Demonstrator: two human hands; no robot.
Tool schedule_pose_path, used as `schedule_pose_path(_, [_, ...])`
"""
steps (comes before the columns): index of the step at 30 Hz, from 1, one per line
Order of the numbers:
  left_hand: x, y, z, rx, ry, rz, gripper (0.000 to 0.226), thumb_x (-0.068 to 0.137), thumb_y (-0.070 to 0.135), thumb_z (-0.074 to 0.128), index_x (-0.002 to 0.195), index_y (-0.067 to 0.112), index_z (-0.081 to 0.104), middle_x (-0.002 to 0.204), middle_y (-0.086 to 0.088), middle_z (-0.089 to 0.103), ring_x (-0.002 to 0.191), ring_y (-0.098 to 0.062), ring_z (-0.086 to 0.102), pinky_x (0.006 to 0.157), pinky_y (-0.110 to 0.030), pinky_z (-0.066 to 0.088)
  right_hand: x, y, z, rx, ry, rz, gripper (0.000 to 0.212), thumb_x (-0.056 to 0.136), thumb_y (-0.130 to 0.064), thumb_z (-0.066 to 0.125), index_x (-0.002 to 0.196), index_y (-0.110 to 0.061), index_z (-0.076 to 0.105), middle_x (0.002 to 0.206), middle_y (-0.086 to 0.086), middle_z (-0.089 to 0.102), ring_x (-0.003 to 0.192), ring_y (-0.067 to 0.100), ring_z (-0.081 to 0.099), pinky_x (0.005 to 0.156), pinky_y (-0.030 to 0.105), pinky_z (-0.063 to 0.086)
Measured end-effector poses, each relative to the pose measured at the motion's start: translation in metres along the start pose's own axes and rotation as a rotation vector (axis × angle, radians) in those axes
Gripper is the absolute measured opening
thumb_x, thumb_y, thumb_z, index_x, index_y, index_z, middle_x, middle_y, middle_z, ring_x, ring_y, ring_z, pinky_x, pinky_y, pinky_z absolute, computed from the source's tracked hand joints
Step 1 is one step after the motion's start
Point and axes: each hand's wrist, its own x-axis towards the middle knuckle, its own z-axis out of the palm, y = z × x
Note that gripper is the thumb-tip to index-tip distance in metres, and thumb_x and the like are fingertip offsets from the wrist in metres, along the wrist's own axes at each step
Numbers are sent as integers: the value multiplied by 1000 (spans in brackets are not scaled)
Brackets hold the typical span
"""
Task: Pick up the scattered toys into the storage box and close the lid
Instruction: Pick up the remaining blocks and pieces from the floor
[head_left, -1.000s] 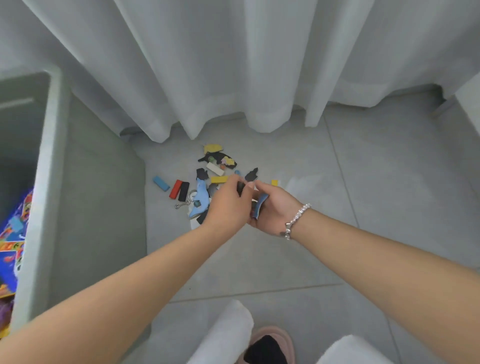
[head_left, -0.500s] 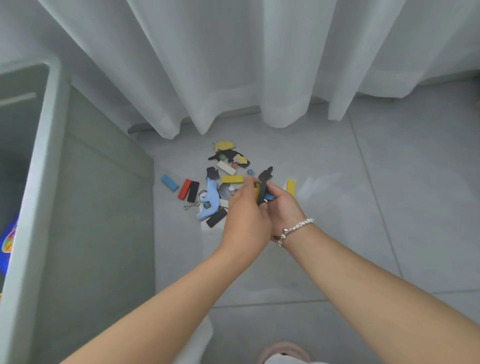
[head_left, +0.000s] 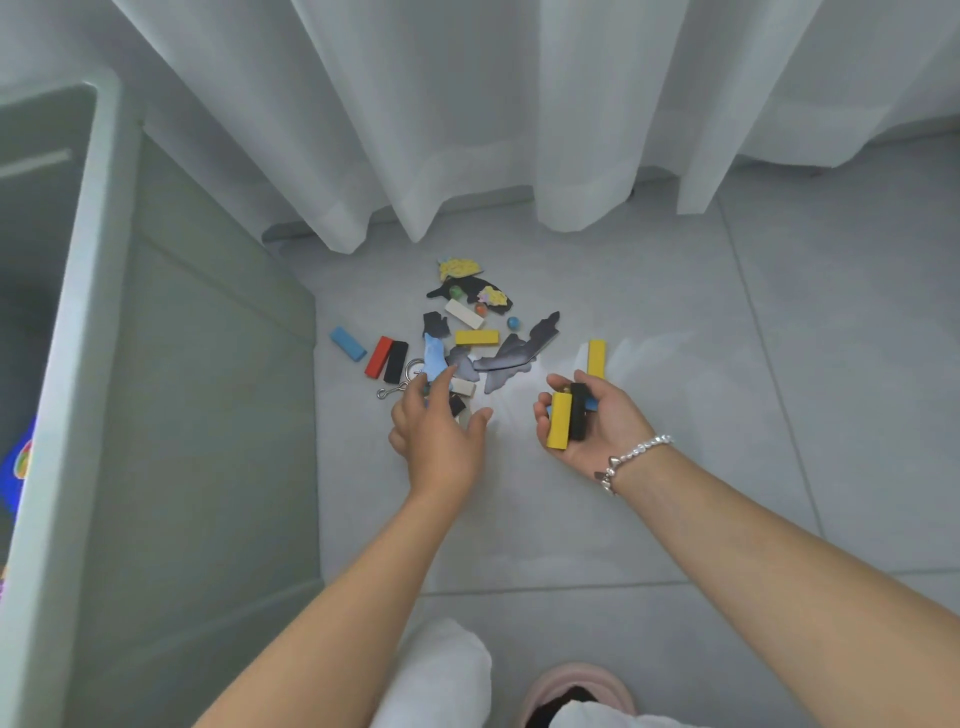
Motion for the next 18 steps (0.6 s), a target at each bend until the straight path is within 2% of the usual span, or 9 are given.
schedule_pose_path(4, [14, -14, 6, 90, -21, 32, 59, 87, 32, 63, 140, 30, 37, 153, -3, 18, 139, -24, 15, 109, -40, 19, 4, 4, -3, -41, 39, 3, 34, 96, -30, 41, 79, -8, 60, 73, 9, 54, 65, 21, 54, 49, 20, 52])
schedule_pose_path(6, [19, -19, 6, 84, -55, 76, 56, 89, 27, 62, 140, 29, 38, 151, -4, 19, 137, -25, 20, 107, -36, 24, 5, 6, -2, -50, 45, 3, 33, 96, -29, 42, 80, -7, 61, 73, 9, 54, 65, 21, 55, 48, 21, 53])
schedule_pose_path(9, [22, -21, 5, 2, -70, 112, 49, 90, 21, 61, 135, 28, 44, 143, -5, 25, 129, -23, 31, 97, -29, 36, 5, 8, 1, -59, 49, 5, 32, 96, -28, 43, 80, -7, 61, 73, 10, 54, 65, 21, 55, 48, 22, 53])
schedule_pose_path(14, [24, -20, 2, 208, -90, 180, 41, 91, 33, 53, 131, 30, 41, 123, -7, 37, 107, -25, 43, 74, -28, 43, 4, 10, 4, -74, 50, 4, 32, 96, -28, 43, 80, -7, 61, 73, 10, 54, 65, 21, 54, 48, 22, 53])
schedule_pose_path(18, [27, -16, 3, 369, -188, 204, 45, 96, 36, 42, 139, 31, 29, 126, -12, 34, 107, -29, 43, 78, -34, 45, 3, 11, 4, -84, 65, 0, 32, 95, -28, 43, 80, -7, 61, 73, 10, 54, 65, 21, 54, 48, 22, 53])
